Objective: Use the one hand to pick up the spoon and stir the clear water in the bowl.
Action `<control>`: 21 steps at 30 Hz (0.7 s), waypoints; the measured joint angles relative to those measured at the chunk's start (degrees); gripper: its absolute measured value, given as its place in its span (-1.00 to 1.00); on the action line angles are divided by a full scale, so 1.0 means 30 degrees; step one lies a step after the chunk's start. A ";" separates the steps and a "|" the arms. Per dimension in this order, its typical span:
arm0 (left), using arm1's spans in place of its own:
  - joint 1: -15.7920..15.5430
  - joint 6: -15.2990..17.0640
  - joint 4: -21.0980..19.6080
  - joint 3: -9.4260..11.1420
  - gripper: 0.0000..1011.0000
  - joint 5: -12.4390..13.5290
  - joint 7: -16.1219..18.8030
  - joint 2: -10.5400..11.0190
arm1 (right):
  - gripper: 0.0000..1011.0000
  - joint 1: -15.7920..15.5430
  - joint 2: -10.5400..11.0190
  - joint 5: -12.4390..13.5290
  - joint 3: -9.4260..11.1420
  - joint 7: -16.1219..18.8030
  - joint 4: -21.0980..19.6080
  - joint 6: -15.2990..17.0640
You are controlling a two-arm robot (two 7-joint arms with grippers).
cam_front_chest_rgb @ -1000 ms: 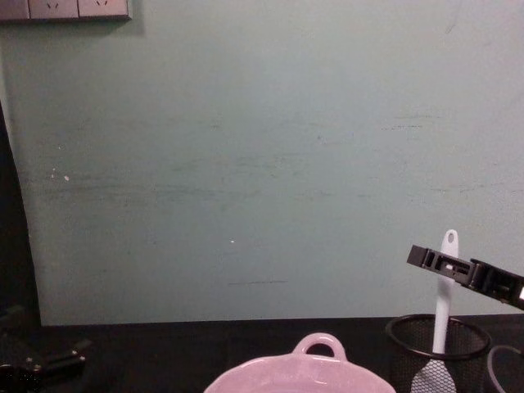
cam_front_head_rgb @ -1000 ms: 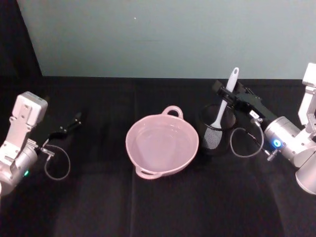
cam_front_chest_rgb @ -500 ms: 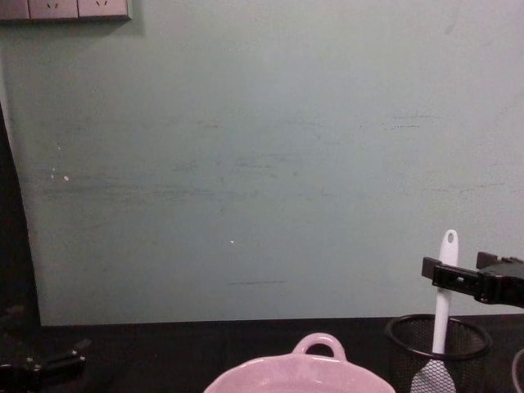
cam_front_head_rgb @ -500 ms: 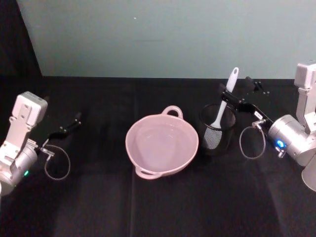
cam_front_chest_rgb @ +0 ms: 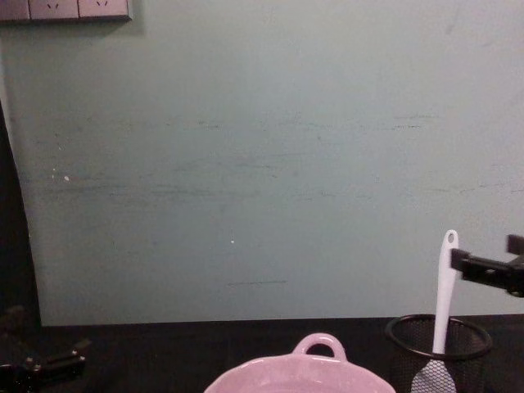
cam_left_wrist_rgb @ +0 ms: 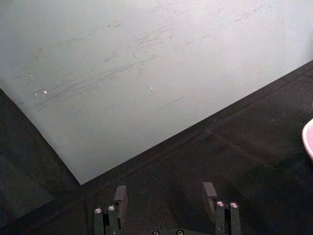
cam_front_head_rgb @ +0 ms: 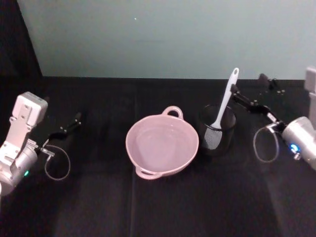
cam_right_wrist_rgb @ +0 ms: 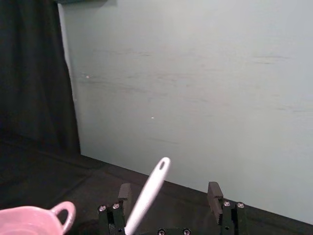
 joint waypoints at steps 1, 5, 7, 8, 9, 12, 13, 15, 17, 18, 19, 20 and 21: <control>0.0000 0.0000 0.0000 0.0000 1.00 0.0001 0.0000 0.0000 | 0.98 -0.0333 0.0200 -0.0036 0.0232 -0.0127 -0.0414 0.0052; 0.0001 0.0000 0.0000 0.0000 1.00 0.0001 0.0000 0.0000 | 0.98 -0.1348 0.0694 -0.0072 0.0950 -0.0435 -0.1556 0.0229; 0.0000 0.0000 0.0000 -0.0001 1.00 0.0001 0.0000 0.0000 | 0.98 -0.2045 0.0884 -0.0058 0.1417 -0.0700 -0.2146 0.0216; 0.0000 0.0000 0.0000 0.0000 1.00 0.0000 0.0000 0.0000 | 0.98 -0.2275 0.0922 -0.0087 0.1570 -0.0817 -0.2302 0.0160; 0.0000 0.0000 0.0000 0.0000 1.00 0.0000 0.0000 0.0000 | 0.98 -0.2474 0.0950 -0.0128 0.1699 -0.0922 -0.2434 0.0091; 0.0001 -0.0001 0.0000 0.0000 1.00 0.0001 0.0000 0.0000 | 0.98 -0.3116 0.0929 -0.0498 0.2126 -0.1498 -0.2551 -0.0291; 0.0000 0.0000 0.0000 0.0000 1.00 0.0002 0.0000 0.0000 | 0.98 -0.3202 0.0884 -0.0607 0.2216 -0.1641 -0.2508 -0.0381; 0.0000 0.0000 0.0001 0.0000 1.00 0.0000 0.0000 0.0000 | 0.98 -0.3336 0.0668 -0.1021 0.2389 -0.2118 -0.2140 -0.0669; 0.0001 0.0000 0.0001 -0.0001 1.00 0.0000 0.0000 0.0000 | 0.98 -0.3318 0.0358 -0.1551 0.2471 -0.2673 -0.1613 -0.1071; 0.0000 0.0000 0.0000 0.0000 1.00 0.0001 0.0000 0.0000 | 0.98 -0.3279 0.0222 -0.1781 0.2483 -0.2911 -0.1399 -0.1260; 0.0000 0.0000 0.0000 0.0000 1.00 0.0000 0.0000 -0.0001 | 0.98 -0.3227 0.0067 -0.2011 0.2497 -0.3128 -0.1151 -0.1460; 0.0000 0.0000 0.0000 0.0000 1.00 0.0001 0.0000 0.0000 | 0.98 -0.3164 -0.0088 -0.2241 0.2505 -0.3381 -0.0922 -0.1668; 0.0000 0.0000 -0.0001 -0.0001 1.00 0.0002 0.0000 0.0000 | 0.98 -0.3074 -0.0265 -0.2453 0.2506 -0.3608 -0.0648 -0.1867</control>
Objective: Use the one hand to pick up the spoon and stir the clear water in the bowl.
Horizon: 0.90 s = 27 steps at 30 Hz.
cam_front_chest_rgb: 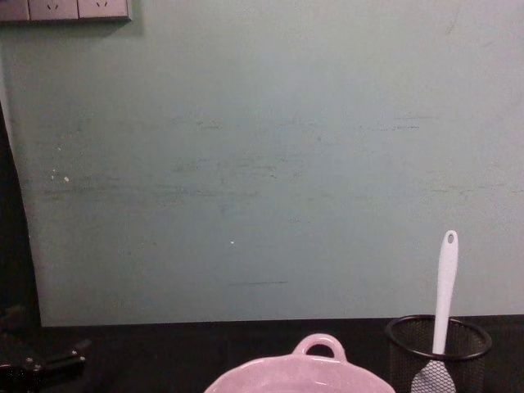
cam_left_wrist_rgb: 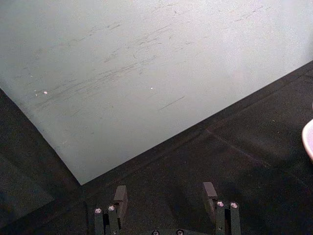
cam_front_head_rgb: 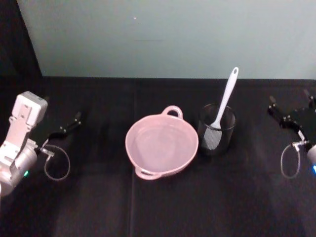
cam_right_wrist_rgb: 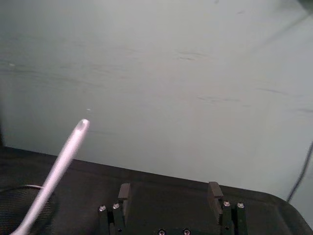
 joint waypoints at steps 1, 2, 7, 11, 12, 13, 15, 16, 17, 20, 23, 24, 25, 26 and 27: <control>0.0001 0.0000 0.0001 0.0000 1.00 -0.0001 0.0000 0.0000 | 0.98 0.0149 -0.0275 -0.0329 0.0007 -0.0312 0.0499 -0.0337; 0.0000 -0.0001 0.0001 0.0000 1.00 -0.0001 0.0000 0.0000 | 0.98 0.0228 -0.0405 -0.0460 0.0006 -0.0421 0.0722 -0.0502; 0.0000 0.0000 0.0001 0.0001 1.00 -0.0001 0.0000 0.0001 | 0.98 0.0671 -0.1015 -0.0918 0.0012 -0.0654 0.1909 -0.0949; 0.0000 0.0000 0.0001 0.0001 1.00 -0.0002 0.0000 0.0000 | 0.98 0.0848 -0.1273 -0.1104 0.0104 -0.0637 0.2361 -0.1004; 0.0000 0.0000 0.0001 0.0001 1.00 -0.0001 0.0000 -0.0001 | 0.98 0.0876 -0.1310 -0.1110 0.0127 -0.0605 0.2430 -0.1003; 0.0001 -0.0001 0.0001 0.0000 1.00 -0.0001 0.0000 0.0000 | 0.98 0.0898 -0.1355 -0.1105 0.0162 -0.0571 0.2484 -0.1003; 0.0000 0.0000 0.0001 0.0001 1.00 -0.0001 0.0000 0.0000 | 0.98 0.0948 -0.1462 -0.1064 0.0234 -0.0452 0.2602 -0.1003; 0.0000 0.0000 0.0001 0.0001 1.00 -0.0002 0.0000 0.0000 | 0.98 0.0966 -0.1500 -0.1035 0.0259 -0.0414 0.2645 -0.1001; 0.0000 -0.0001 0.0001 0.0000 1.00 -0.0001 0.0000 -0.0001 | 0.98 0.0965 -0.1498 -0.1035 0.0261 -0.0415 0.2644 -0.1002; 0.0000 -0.0001 0.0001 0.0001 1.00 -0.0001 0.0000 0.0001 | 0.98 0.0961 -0.1483 -0.1036 0.0249 -0.0416 0.2636 -0.1000; 0.0000 0.0000 0.0000 0.0001 1.00 -0.0002 0.0000 0.0000 | 0.98 0.0957 -0.1470 -0.1036 0.0233 -0.0418 0.2620 -0.1000; 0.0000 0.0000 0.0000 0.0001 1.00 -0.0002 0.0000 0.0000 | 0.98 0.0956 -0.1467 -0.1036 0.0229 -0.0418 0.2617 -0.0999; 0.0001 -0.0001 0.0001 0.0001 1.00 -0.0002 0.0000 0.0000 | 0.98 0.0953 -0.1460 -0.1036 0.0224 -0.0418 0.2605 -0.0999; 0.0000 -0.0001 0.0001 0.0001 1.00 0.0000 0.0000 0.0000 | 0.98 0.0952 -0.1456 -0.1036 0.0222 -0.0418 0.2602 -0.0999; 0.0000 0.0000 0.0001 0.0001 1.00 -0.0001 -0.0001 0.0000 | 0.98 0.0950 -0.1450 -0.1037 0.0217 -0.0418 0.2596 -0.0998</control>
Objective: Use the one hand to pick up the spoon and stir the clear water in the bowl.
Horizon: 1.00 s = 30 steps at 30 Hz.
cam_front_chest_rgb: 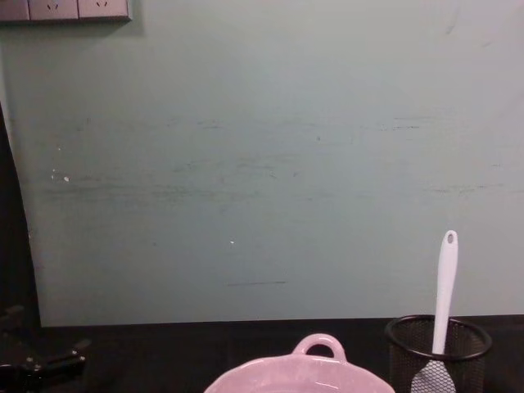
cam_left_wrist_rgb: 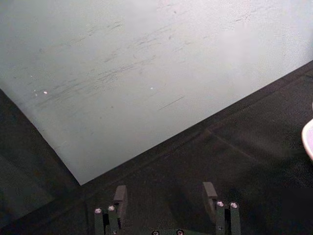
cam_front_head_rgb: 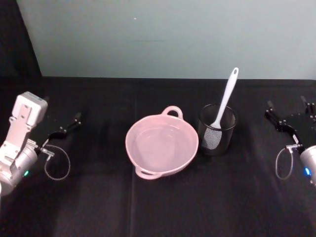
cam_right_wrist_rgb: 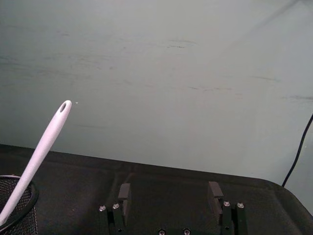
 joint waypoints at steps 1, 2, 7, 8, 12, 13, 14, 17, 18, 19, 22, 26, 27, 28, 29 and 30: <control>-0.0001 0.0000 0.0000 -0.0001 1.00 -0.0001 0.0001 0.0000 | 0.98 -0.0001 0.0003 0.0000 -0.0003 0.0000 -0.0003 0.0000; 0.0000 0.0000 0.0000 0.0000 1.00 0.0000 0.0001 0.0000 | 0.98 -0.0002 0.0006 -0.0001 -0.0006 0.0001 -0.0006 0.0000; 0.0000 0.0000 0.0000 0.0000 1.00 0.0000 0.0001 -0.0001 | 0.98 -0.0011 0.0017 -0.0009 -0.0018 -0.0001 -0.0023 0.0004; 0.0000 0.0000 0.0000 -0.0001 1.00 -0.0001 0.0001 0.0000 | 0.98 -0.0012 0.0017 -0.0011 -0.0020 -0.0003 -0.0024 0.0006; 0.0000 0.0000 0.0000 0.0000 1.00 0.0000 0.0001 0.0000 | 0.98 -0.0018 0.0023 -0.0020 -0.0028 -0.0007 -0.0031 0.0007; 0.0000 0.0000 0.0001 0.0000 1.00 0.0000 0.0001 0.0000 | 0.98 -0.0019 0.0026 -0.0022 -0.0032 -0.0009 -0.0033 0.0007; 0.0000 0.0000 0.0000 0.0000 1.00 -0.0001 0.0001 0.0000 | 0.98 -0.0020 0.0027 -0.0024 -0.0033 -0.0009 -0.0035 0.0007; 0.0000 0.0000 0.0000 0.0000 1.00 0.0000 0.0001 0.0000 | 0.98 -0.0020 0.0031 -0.0031 -0.0040 -0.0013 -0.0040 0.0008; 0.0001 0.0000 -0.0001 0.0000 1.00 0.0000 0.0002 0.0000 | 0.98 -0.0019 0.0032 -0.0033 -0.0040 -0.0014 -0.0041 0.0008; 0.0001 0.0000 0.0001 0.0000 1.00 0.0000 0.0001 0.0000 | 0.98 -0.0020 0.0034 -0.0033 -0.0041 -0.0016 -0.0043 0.0008; 0.0000 0.0000 0.0000 0.0000 1.00 0.0000 0.0001 0.0000 | 0.98 -0.0020 0.0038 -0.0034 -0.0040 -0.0021 -0.0047 0.0007; -0.0001 0.0000 0.0001 -0.0001 1.00 0.0000 0.0001 0.0000 | 0.98 -0.0021 0.0043 -0.0033 -0.0041 -0.0036 -0.0056 0.0007; 0.0000 0.0000 0.0000 -0.0001 1.00 -0.0001 0.0002 0.0000 | 0.98 -0.0020 0.0044 -0.0033 -0.0041 -0.0038 -0.0056 0.0008; 0.0000 0.0000 0.0000 0.0001 1.00 0.0000 0.0001 0.0000 | 0.98 -0.0020 0.0044 -0.0034 -0.0041 -0.0040 -0.0056 0.0008; 0.0000 0.0000 0.0000 0.0001 1.00 0.0000 0.0001 0.0000 | 0.98 -0.0020 0.0043 -0.0034 -0.0041 -0.0042 -0.0057 0.0008; 0.0000 0.0000 0.0000 -0.0001 1.00 -0.0001 0.0001 0.0000 | 0.98 -0.0020 0.0044 -0.0034 -0.0042 -0.0042 -0.0057 0.0008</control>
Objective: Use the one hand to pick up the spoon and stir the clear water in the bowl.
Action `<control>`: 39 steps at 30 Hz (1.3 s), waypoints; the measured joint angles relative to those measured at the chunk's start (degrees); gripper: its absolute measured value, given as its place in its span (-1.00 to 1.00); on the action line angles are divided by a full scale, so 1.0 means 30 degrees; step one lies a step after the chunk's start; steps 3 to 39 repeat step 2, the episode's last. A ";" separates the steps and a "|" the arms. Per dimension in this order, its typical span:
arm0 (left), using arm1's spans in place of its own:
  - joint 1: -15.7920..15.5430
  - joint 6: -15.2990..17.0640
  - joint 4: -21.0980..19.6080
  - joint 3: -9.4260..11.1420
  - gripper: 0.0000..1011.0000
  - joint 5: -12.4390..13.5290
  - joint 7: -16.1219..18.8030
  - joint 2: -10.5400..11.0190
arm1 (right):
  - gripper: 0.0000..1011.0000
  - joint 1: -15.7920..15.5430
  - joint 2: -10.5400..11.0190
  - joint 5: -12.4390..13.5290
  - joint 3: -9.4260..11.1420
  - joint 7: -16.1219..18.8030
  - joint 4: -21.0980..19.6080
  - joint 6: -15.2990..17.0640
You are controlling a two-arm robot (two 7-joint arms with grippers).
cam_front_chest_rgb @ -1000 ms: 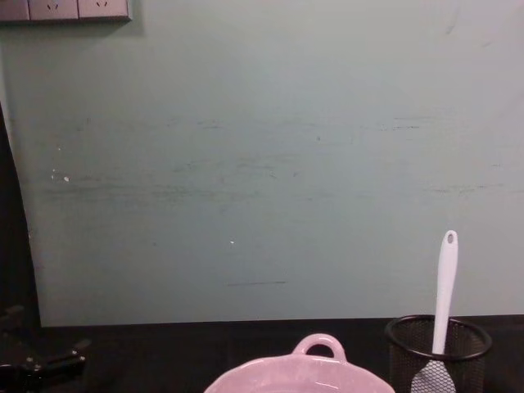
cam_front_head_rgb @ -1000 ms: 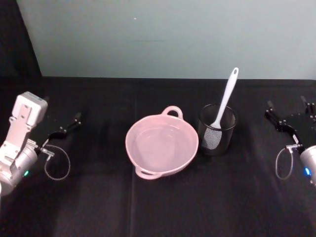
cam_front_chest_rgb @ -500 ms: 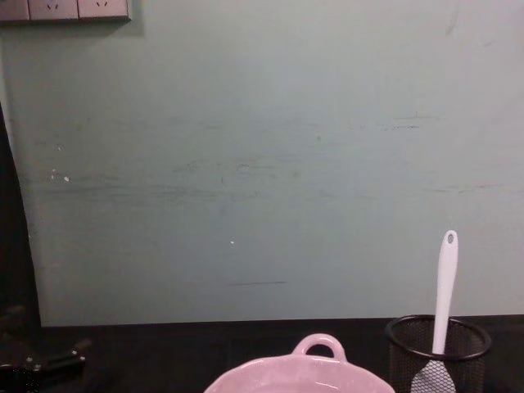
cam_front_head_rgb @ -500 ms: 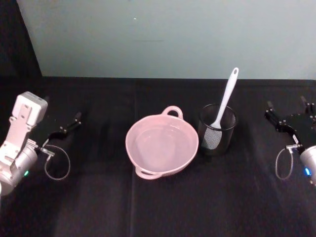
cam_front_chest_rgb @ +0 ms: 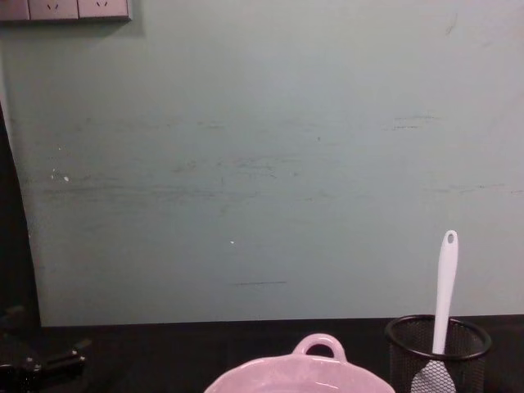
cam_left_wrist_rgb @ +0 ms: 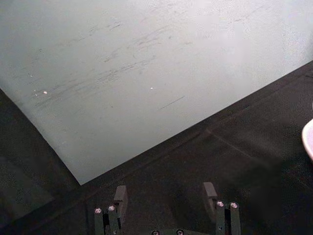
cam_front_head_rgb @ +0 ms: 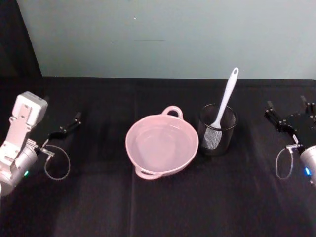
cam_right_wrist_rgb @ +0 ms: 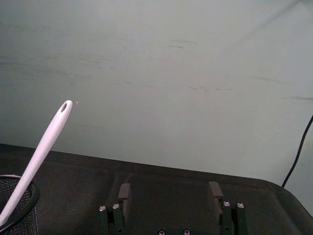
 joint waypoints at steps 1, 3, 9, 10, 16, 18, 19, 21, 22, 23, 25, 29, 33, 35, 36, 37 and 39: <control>0.0000 0.0000 0.0000 0.0000 1.00 0.0000 0.0000 0.0000 | 0.98 -0.0001 0.0000 0.0000 0.0001 -0.0001 0.0000 0.0000; 0.0001 0.0000 0.0000 0.0001 1.00 0.0000 0.0000 0.0000 | 0.98 -0.0001 0.0001 0.0001 0.0000 -0.0001 0.0000 -0.0001; 0.0001 0.0000 0.0000 0.0001 1.00 0.0000 0.0000 0.0000 | 0.98 -0.0001 0.0001 0.0001 0.0000 -0.0001 0.0000 -0.0001; 0.0001 0.0000 0.0000 0.0001 1.00 0.0000 0.0000 0.0000 | 0.98 -0.0001 0.0001 0.0001 0.0000 -0.0001 0.0000 -0.0001; 0.0001 0.0000 0.0000 0.0001 1.00 0.0000 0.0000 0.0000 | 0.98 -0.0001 0.0001 0.0001 0.0000 -0.0001 0.0000 -0.0001; 0.0001 0.0000 0.0000 0.0001 1.00 0.0000 0.0000 0.0000 | 0.98 -0.0001 0.0001 0.0001 0.0000 -0.0001 0.0000 -0.0001; 0.0001 0.0000 0.0000 0.0001 1.00 0.0000 0.0000 0.0000 | 0.98 -0.0001 0.0001 0.0001 0.0000 -0.0001 0.0000 -0.0001; 0.0001 0.0000 0.0000 0.0001 1.00 0.0000 0.0000 0.0000 | 0.98 -0.0001 0.0001 0.0001 0.0000 -0.0001 0.0000 -0.0001; 0.0001 0.0000 0.0000 0.0001 1.00 0.0000 0.0000 0.0000 | 0.98 -0.0001 0.0001 0.0001 0.0000 -0.0001 0.0000 -0.0001; 0.0001 0.0000 0.0000 0.0001 1.00 0.0000 0.0000 0.0000 | 0.98 -0.0001 0.0001 0.0001 0.0000 -0.0001 0.0000 -0.0001; 0.0001 0.0000 0.0000 0.0001 1.00 0.0000 0.0000 0.0000 | 0.98 -0.0001 0.0001 0.0001 0.0000 -0.0001 0.0000 -0.0001; 0.0001 0.0000 0.0000 0.0001 1.00 0.0000 0.0000 0.0000 | 0.98 -0.0001 0.0001 0.0001 0.0000 -0.0001 0.0000 -0.0001; 0.0001 0.0000 0.0000 0.0001 1.00 0.0000 0.0000 0.0000 | 0.98 -0.0001 0.0001 0.0001 0.0000 -0.0001 0.0000 -0.0001; 0.0001 0.0000 0.0000 0.0001 1.00 0.0000 0.0000 0.0000 | 0.98 -0.0001 0.0001 0.0001 0.0000 -0.0001 0.0000 -0.0001; 0.0001 0.0000 0.0000 0.0001 1.00 0.0000 0.0000 0.0000 | 0.98 -0.0001 0.0001 0.0001 0.0000 -0.0001 0.0000 -0.0001; 0.0001 0.0000 0.0000 0.0001 1.00 0.0000 0.0000 0.0000 | 0.98 -0.0001 0.0001 0.0001 0.0000 -0.0001 0.0000 -0.0001; 0.0001 0.0000 0.0000 0.0001 1.00 0.0000 0.0000 0.0000 | 0.98 -0.0001 0.0001 0.0001 0.0000 -0.0001 0.0000 -0.0001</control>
